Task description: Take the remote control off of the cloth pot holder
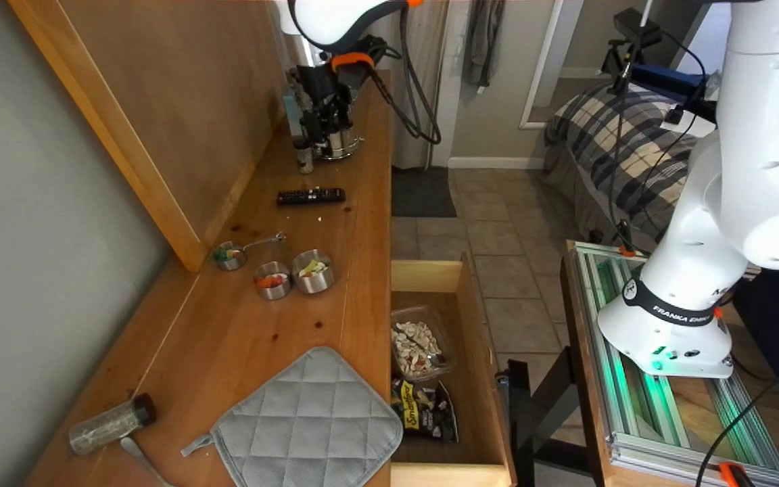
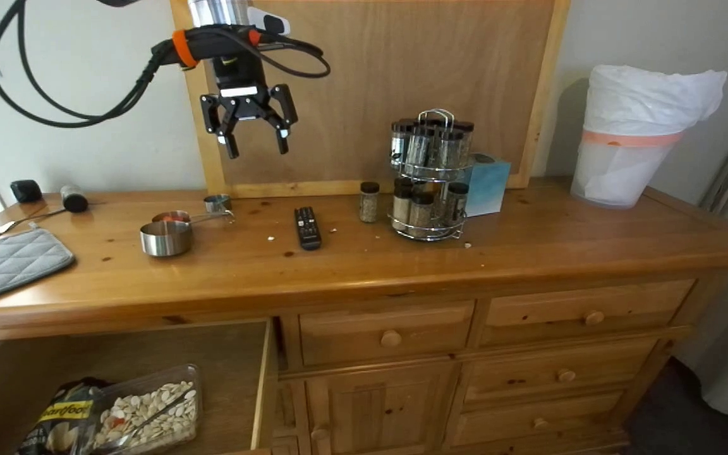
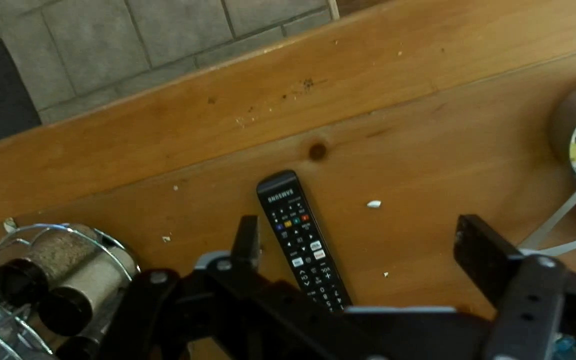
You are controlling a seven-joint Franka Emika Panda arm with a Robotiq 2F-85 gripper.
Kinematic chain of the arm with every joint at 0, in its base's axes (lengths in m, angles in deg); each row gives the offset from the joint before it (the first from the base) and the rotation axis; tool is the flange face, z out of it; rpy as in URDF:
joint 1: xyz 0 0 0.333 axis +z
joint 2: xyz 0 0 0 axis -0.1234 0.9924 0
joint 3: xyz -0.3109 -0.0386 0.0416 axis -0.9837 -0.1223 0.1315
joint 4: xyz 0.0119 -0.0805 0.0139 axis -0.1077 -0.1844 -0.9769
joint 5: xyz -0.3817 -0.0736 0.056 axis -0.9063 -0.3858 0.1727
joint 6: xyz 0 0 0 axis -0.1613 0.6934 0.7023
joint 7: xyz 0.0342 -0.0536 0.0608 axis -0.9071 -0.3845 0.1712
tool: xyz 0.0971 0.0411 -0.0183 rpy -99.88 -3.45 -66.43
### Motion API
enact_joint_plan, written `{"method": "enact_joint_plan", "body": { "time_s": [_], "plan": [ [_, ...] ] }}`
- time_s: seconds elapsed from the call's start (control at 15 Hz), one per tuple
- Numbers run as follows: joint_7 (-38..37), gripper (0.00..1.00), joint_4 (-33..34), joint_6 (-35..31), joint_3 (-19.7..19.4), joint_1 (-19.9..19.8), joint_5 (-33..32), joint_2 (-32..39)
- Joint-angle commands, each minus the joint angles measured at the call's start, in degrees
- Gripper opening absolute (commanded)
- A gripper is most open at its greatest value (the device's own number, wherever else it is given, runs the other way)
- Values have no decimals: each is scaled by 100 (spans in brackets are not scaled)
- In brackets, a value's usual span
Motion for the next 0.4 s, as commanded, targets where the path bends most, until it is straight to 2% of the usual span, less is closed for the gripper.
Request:
{"method": "enact_joint_plan", "body": {
  "time_s": [0.0,0.07,0.13,0.33],
  "plan": [
    [-424,100,-1389,-192,-72,-18,-55,-1113],
    [-272,100,-1666,-153,-39,-72,58,-1337],
    [-199,100,-803,15,-22,-61,2,-678],
    [-197,100,-1368,8,-33,-90,6,-1142]
  ]
}}
